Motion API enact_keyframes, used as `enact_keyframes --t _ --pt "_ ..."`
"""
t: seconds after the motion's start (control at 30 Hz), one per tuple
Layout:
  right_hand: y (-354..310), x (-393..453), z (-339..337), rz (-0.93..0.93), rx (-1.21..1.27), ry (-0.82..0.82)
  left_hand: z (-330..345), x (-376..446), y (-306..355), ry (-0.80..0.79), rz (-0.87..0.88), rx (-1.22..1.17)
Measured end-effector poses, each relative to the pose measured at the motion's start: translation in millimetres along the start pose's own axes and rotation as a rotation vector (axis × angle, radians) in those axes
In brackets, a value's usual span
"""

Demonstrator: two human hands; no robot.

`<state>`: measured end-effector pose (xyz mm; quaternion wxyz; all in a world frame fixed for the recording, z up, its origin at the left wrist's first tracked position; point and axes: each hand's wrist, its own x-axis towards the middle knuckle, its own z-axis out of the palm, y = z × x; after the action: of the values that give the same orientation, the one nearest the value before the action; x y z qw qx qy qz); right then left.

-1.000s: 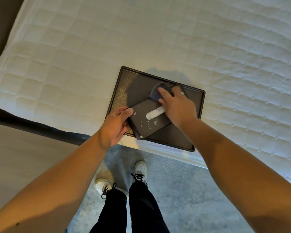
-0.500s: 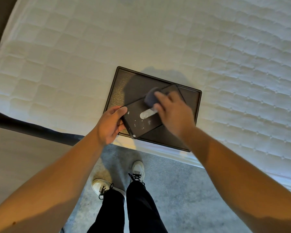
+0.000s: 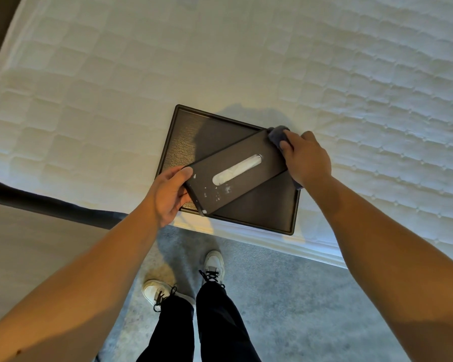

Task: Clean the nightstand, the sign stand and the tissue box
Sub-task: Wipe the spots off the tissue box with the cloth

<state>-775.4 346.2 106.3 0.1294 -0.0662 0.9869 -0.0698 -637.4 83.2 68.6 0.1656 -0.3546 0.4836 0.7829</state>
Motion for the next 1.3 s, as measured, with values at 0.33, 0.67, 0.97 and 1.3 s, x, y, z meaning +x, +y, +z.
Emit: enact_keyframes --t 0.33,0.67,0.97,1.3 --pt "-9 -23 16 -0.158 -0.039 -0.012 3 3 -9 0.057 0.040 -0.018" --pt "-47 -117 50 -0.136 0.170 -0.031 3 1 -7 0.030 0.022 -0.031" --pt "-84 -138 53 -0.369 0.105 -0.059 -4 3 -5 0.014 -0.003 -0.037" --pt "-91 -47 9 -0.244 0.007 -0.097 -1 -7 3 -0.125 -0.101 -0.146"
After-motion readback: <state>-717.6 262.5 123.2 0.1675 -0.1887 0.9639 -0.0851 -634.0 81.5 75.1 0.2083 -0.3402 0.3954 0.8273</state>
